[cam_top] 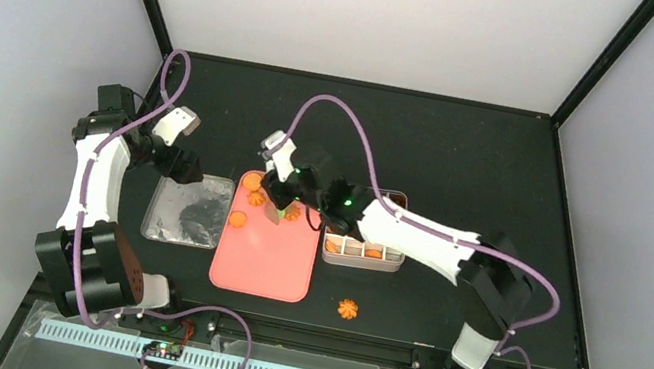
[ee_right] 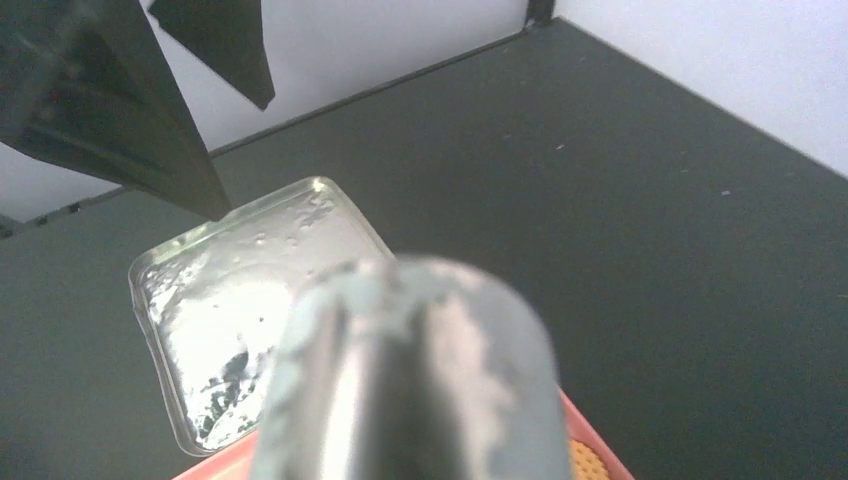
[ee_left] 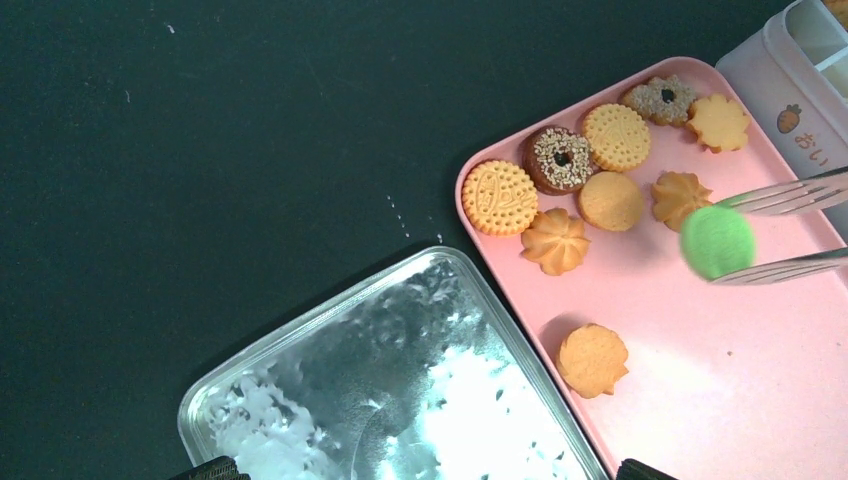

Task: Pack the cookies
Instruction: Pick up the fake cookies from the plate, then place the fake cookies in the empty pocket of the box.

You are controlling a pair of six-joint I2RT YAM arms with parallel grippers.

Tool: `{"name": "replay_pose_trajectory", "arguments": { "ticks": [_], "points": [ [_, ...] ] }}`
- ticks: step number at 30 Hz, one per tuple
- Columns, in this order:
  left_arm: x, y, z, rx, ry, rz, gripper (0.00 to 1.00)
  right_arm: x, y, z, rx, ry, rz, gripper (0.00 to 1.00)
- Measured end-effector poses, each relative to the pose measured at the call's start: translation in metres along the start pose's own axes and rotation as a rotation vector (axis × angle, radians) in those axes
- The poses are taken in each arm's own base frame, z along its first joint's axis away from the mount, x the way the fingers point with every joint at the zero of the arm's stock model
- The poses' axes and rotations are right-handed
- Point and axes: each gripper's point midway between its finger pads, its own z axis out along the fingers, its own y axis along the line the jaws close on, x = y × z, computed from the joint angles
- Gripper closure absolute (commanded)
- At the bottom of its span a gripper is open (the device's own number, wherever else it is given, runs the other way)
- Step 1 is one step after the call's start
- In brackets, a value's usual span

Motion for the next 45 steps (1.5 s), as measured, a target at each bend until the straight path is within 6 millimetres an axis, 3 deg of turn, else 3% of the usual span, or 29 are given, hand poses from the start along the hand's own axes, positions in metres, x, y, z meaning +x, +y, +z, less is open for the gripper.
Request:
{"name": "replay_pose_trajectory", "arguments": {
  "ticks": [7, 17, 25, 35, 45],
  "points": [
    [0.000, 0.000, 0.001, 0.003, 0.000, -0.001, 0.01, -0.023, -0.013, -0.058, 0.073, -0.096, -0.005, 0.94],
    [0.000, -0.001, 0.002, 0.011, -0.001, -0.005, 0.01, 0.002, -0.033, -0.116, 0.180, -0.107, 0.004, 0.94],
    [0.001, -0.002, 0.002, 0.018, 0.000, -0.008, 0.01, 0.006, -0.045, -0.171, 0.241, -0.152, 0.024, 0.94],
    [0.000, -0.003, 0.002, 0.020, -0.001, -0.008, 0.01, 0.023, -0.061, -0.208, 0.333, -0.132, 0.037, 0.94],
    [-0.001, -0.004, 0.001, 0.030, -0.010, -0.009, 0.01, 0.068, -0.103, -0.230, 0.490, -0.038, 0.090, 0.94]
  ]
}}
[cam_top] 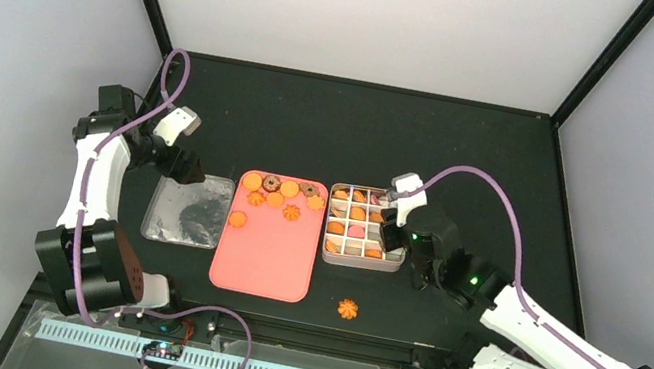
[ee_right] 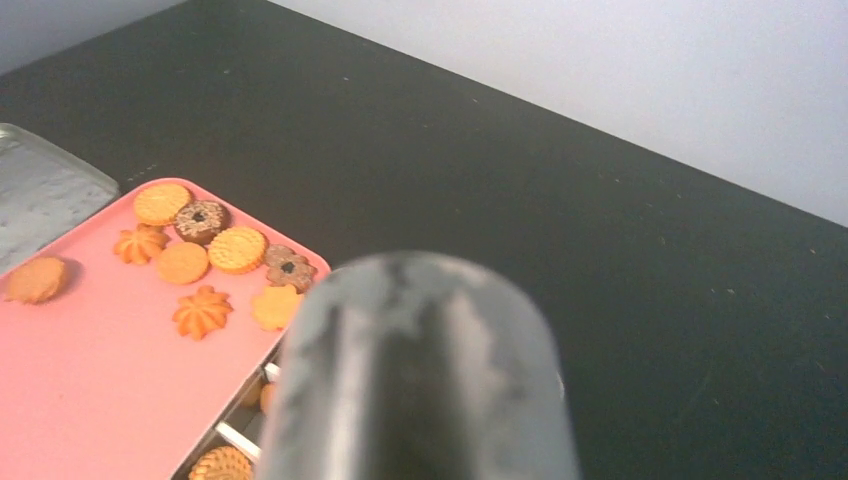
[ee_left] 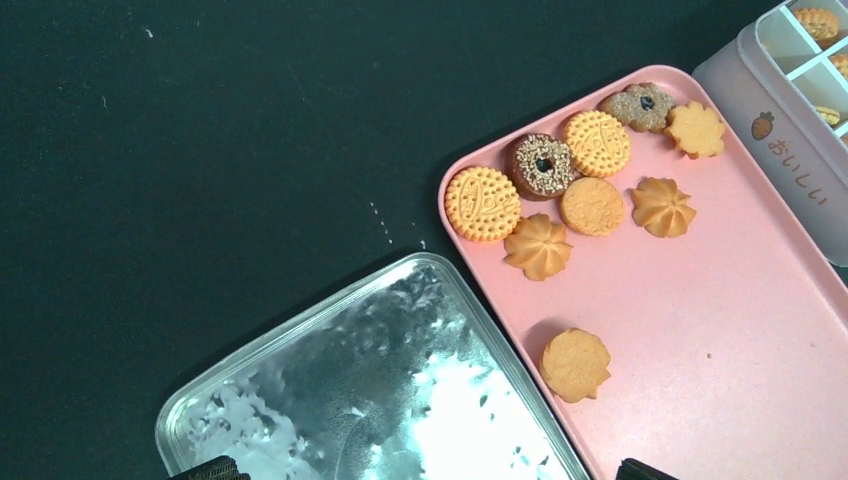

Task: Pack the cookies
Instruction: Place the fake cookies in the empty pocket of the box.

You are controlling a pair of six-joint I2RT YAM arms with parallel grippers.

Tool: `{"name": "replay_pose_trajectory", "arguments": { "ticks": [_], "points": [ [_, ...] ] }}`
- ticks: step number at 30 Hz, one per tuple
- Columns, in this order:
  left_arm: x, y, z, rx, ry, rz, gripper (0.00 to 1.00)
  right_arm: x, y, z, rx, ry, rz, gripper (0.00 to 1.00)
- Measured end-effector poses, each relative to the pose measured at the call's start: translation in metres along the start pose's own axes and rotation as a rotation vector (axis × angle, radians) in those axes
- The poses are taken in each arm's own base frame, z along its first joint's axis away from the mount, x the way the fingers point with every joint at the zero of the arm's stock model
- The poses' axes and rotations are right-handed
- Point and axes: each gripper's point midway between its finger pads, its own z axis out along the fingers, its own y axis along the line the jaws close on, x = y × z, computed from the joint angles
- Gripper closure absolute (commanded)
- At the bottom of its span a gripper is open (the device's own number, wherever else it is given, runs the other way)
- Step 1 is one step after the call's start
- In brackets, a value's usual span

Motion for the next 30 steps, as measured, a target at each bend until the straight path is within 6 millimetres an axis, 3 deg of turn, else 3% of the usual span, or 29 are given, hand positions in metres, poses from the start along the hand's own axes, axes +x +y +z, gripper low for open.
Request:
{"name": "replay_pose_trajectory", "arguments": {
  "ticks": [10, 22, 30],
  "points": [
    [-0.001, -0.001, 0.000, 0.007, -0.005, 0.000, 0.01, 0.015, -0.011, -0.004, 0.040, 0.030, 0.063, 0.89],
    [-0.001, -0.002, 0.001, 0.015, -0.008, -0.003, 0.01, 0.019, -0.015, -0.009, 0.046, 0.045, 0.085, 0.58],
    [-0.001, -0.001, 0.002, 0.016, -0.006, -0.004, 0.01, 0.020, -0.017, -0.009, 0.058, 0.048, 0.083, 0.60]
  ]
}}
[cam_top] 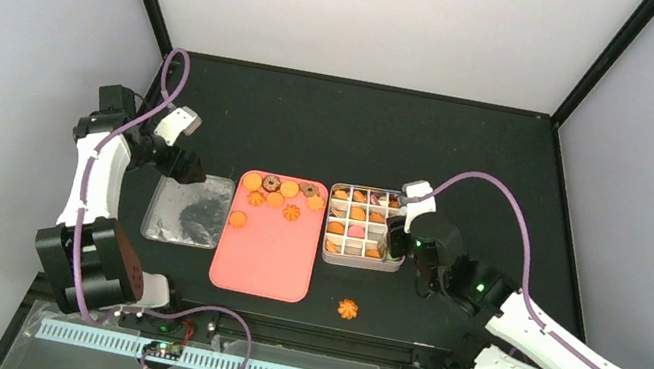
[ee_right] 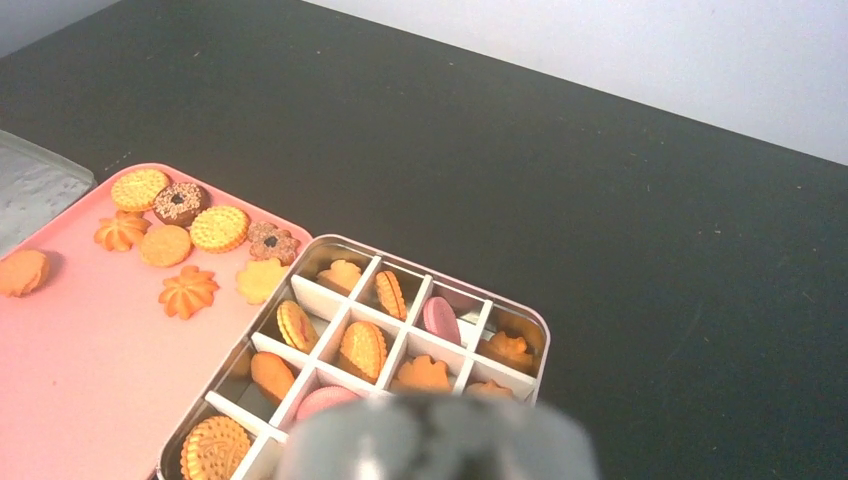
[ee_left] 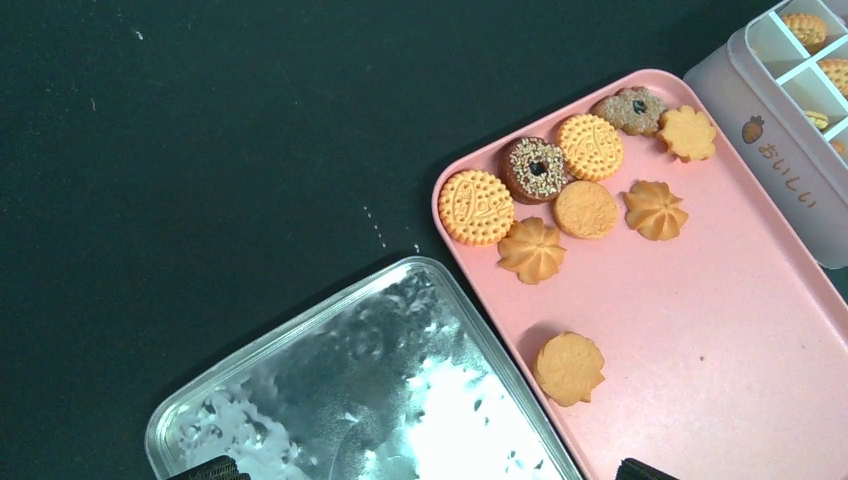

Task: Pack the cookies
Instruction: Place the fake cookies in the empty pocket of the box.

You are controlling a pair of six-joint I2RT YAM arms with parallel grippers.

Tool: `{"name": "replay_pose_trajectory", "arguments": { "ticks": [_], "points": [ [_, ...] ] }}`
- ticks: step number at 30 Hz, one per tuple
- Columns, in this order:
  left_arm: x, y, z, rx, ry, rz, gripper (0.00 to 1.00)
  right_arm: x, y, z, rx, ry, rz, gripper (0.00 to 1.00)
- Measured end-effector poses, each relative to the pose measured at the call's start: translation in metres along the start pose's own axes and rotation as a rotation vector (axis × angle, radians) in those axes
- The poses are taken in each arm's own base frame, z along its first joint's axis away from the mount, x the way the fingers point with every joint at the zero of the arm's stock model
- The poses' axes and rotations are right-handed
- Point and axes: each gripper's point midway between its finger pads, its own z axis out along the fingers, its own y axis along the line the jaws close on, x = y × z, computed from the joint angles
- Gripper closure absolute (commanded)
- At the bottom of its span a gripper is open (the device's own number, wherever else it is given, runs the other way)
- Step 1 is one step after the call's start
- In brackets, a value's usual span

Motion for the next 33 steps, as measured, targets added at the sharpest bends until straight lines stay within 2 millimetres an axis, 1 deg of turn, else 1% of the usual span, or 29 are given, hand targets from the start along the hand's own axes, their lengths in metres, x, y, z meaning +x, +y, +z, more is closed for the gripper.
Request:
{"name": "replay_pose_trajectory", "arguments": {
  "ticks": [4, 9, 13, 17, 21, 25, 29, 33],
  "points": [
    [0.000, 0.000, 0.000, 0.000, 0.000, 0.000, 0.01, -0.001, -0.001, -0.001, 0.005, 0.000, -0.005, 0.67],
    [0.000, 0.000, 0.000, 0.000, 0.000, 0.000, 0.01, -0.005, -0.004, -0.001, 0.016, -0.007, -0.005, 0.71],
    [0.000, 0.000, 0.000, 0.000, 0.000, 0.000, 0.01, -0.004, -0.015, 0.008, 0.058, 0.013, 0.007, 0.71],
    [0.000, 0.000, 0.000, 0.000, 0.000, 0.000, 0.01, -0.002, -0.019, 0.013, 0.069, 0.028, 0.011, 0.71],
    [0.000, 0.000, 0.000, 0.000, 0.000, 0.000, 0.01, -0.001, -0.015, 0.013, 0.045, 0.033, 0.010, 0.72],
    [0.001, 0.001, 0.002, 0.004, 0.005, -0.004, 0.01, -0.001, -0.016, 0.012, 0.050, 0.042, 0.011, 0.79],
    [0.001, 0.001, 0.003, 0.010, 0.006, -0.008, 0.01, 0.001, -0.025, 0.009, 0.099, 0.070, 0.001, 0.79],
    [0.001, 0.000, 0.003, 0.012, 0.004, -0.008, 0.01, -0.006, -0.033, 0.004, 0.146, 0.073, -0.014, 0.79]
  ]
}}
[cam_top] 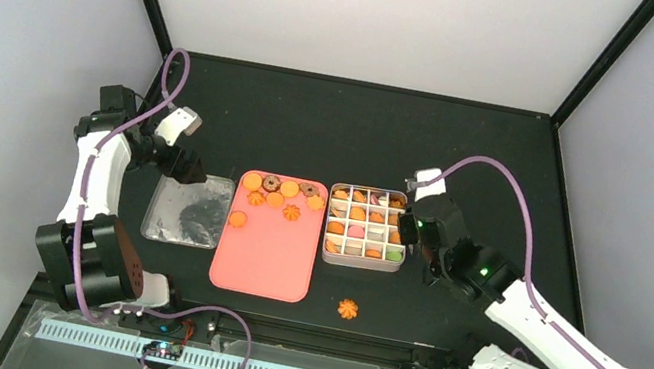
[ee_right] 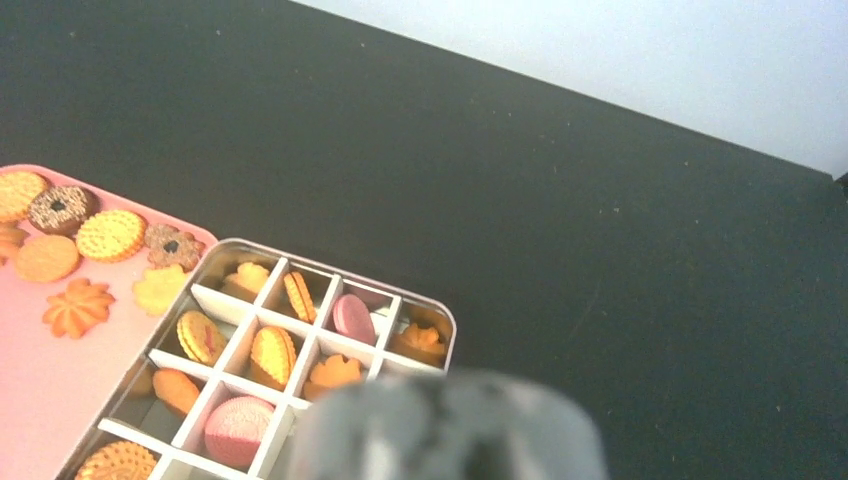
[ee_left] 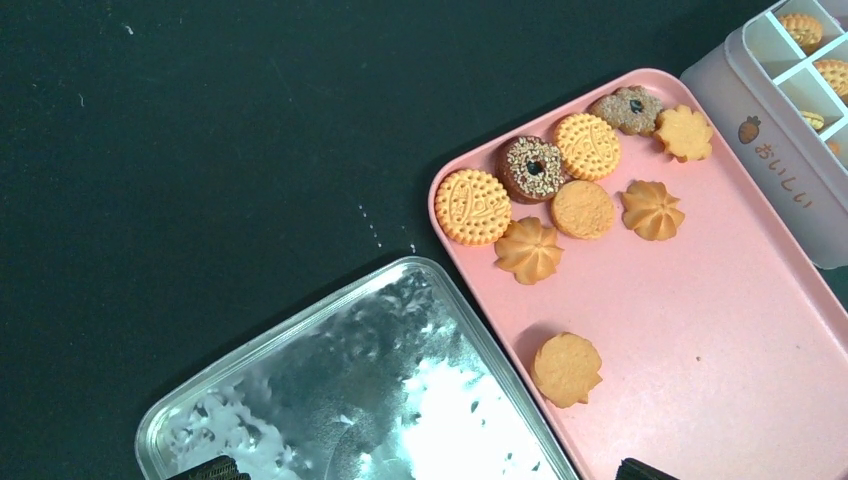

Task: Pack the cookies
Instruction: Place the fake cookies in the empty pocket of the box, then place the clamp on the plate.

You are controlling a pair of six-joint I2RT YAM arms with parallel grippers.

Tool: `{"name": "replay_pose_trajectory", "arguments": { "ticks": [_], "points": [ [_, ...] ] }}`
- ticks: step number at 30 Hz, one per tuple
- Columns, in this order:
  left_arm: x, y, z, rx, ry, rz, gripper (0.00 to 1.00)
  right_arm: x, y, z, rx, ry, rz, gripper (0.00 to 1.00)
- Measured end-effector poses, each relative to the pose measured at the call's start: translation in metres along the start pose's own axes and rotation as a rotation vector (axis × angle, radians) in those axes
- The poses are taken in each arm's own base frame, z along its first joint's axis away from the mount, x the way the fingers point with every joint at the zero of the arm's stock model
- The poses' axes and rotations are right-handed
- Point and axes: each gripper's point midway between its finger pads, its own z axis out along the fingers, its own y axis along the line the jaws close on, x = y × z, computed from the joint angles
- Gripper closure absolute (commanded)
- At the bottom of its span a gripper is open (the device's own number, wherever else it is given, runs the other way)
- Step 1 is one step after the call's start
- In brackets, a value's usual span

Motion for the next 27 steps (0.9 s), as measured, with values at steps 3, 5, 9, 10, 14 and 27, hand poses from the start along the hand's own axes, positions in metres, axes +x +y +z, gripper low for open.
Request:
{"name": "replay_pose_trajectory", "arguments": {
  "ticks": [3, 5, 9, 10, 14, 27],
  "points": [
    [0.000, 0.000, 0.000, 0.000, 0.000, 0.000, 0.01, -0.013, -0.001, -0.004, 0.002, -0.018, 0.004, 0.78],
    [0.000, 0.000, 0.000, 0.000, 0.000, 0.000, 0.01, -0.022, 0.002, -0.007, -0.017, -0.033, 0.013, 0.78],
    [0.000, 0.000, 0.000, 0.000, 0.000, 0.000, 0.01, -0.027, 0.011, -0.009, -0.069, -0.040, 0.023, 0.77],
    [0.000, 0.000, 0.000, 0.000, 0.000, 0.000, 0.01, -0.028, 0.014, -0.009, -0.087, -0.041, 0.027, 0.76],
    [0.001, 0.001, 0.001, 0.001, 0.003, -0.003, 0.01, -0.038, 0.045, -0.007, -0.199, -0.045, 0.027, 0.76],
    [0.030, 0.011, 0.012, -0.031, 0.087, -0.050, 0.01, -0.052, 0.201, 0.045, -0.649, 0.170, -0.017, 0.76]
  ]
}}
